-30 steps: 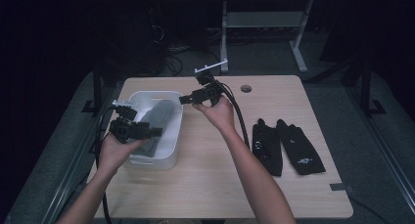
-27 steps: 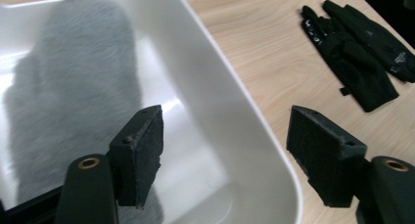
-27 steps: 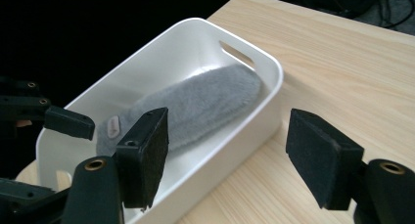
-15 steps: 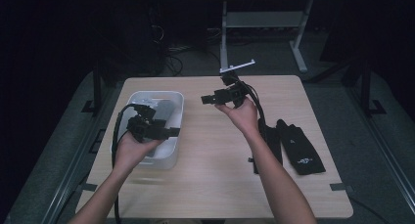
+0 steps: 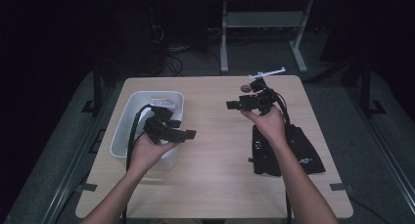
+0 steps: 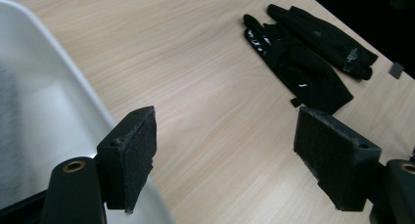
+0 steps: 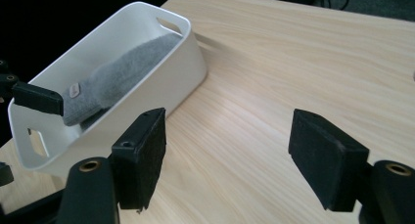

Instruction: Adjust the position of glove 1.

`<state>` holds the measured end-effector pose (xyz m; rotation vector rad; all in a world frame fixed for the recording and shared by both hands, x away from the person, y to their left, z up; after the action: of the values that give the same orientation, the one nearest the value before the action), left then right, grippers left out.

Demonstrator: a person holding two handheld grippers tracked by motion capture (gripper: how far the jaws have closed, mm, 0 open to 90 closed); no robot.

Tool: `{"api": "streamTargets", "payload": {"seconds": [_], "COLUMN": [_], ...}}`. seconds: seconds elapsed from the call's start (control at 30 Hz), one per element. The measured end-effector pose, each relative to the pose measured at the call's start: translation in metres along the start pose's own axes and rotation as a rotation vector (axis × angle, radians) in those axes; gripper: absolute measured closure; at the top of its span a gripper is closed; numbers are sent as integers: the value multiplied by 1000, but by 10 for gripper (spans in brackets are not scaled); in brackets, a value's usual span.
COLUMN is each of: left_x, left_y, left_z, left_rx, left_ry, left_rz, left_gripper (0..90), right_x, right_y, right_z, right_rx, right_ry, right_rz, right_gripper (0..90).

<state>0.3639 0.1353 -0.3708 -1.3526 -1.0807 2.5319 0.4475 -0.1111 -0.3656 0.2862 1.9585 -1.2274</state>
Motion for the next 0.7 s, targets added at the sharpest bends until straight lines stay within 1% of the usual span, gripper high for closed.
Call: {"api": "streamTargets", "payload": {"seconds": [0.03, 0.07, 0.1, 0.13, 0.17, 0.23, 0.3, 0.33, 0.37, 0.4, 0.43, 0.47, 0.5, 0.53, 0.57, 0.6, 0.67, 0.7], "left_x": [-1, -1, -1, -2, -2, -3, -4, -4, -5, -5, -5, -5, -6, -6, -6, -6, -6, -5], "left_y": [2, 4, 6, 8, 10, 13, 16, 18, 20, 22, 25, 25, 27, 27, 29, 30, 33, 36], "left_z": [2, 3, 5, 6, 8, 11, 14, 16, 18, 19, 22, 22, 25, 25, 26, 27, 29, 31], "left_rx": [-1, 1, 2, 6, 10, 16, 21, 24, 27, 33, 42, 42, 44, 44, 47, 47, 48, 56], "left_ry": [-1, 7, 6, 12, 7, 17, 25, 25, 34, 33, 40, 40, 47, 47, 43, 48, 60, 52], "left_rz": [4, -2, 3, -3, 4, 4, 1, 8, 2, 6, -1, -1, -1, -1, 6, 4, -1, 7], "left_gripper": [226, 226, 224, 222, 220, 218, 217, 216, 216, 215, 215, 215, 215, 213, 213, 212, 212, 211], "right_x": [4, 4, 6, 8, 10, 15, 17, 19, 20, 22, 26, 26, 31, 31, 33, 35, 40, 46], "right_y": [-5, -5, -7, -10, -12, -19, -21, -23, -26, -28, -31, -31, -35, -35, -36, -38, -42, -45], "right_z": [6, 6, 8, 11, 13, 20, 22, 25, 27, 29, 34, 34, 40, 40, 43, 46, 51, 57], "right_rx": [12, 12, 12, 15, 19, 28, 32, 36, 39, 39, 48, 48, 58, 58, 62, 67, 74, 80], "right_ry": [2, 2, 8, 11, 16, 16, 20, 21, 21, 24, 27, 27, 25, 25, 26, 33, 36, 46], "right_rz": [5, 5, 6, 7, 6, 7, 4, 9, 16, 16, 14, 14, 12, 12, 8, 0, 8, 4], "right_gripper": [297, 297, 297, 296, 296, 293, 292, 294, 294, 293, 289, 289, 286, 286, 281, 278, 279, 279]}}
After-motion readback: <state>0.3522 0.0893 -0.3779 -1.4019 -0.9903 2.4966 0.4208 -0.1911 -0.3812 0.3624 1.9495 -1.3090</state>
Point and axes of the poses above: each handheld gripper's, and its own axes: y roughly forward along the jaws, x roughly out of its underside, z roughly to its right, the point moved 5 cm from there along y, roughly forward along the jaws, and after that the axes turned 12 degrees about x, right-handed, at the moved point
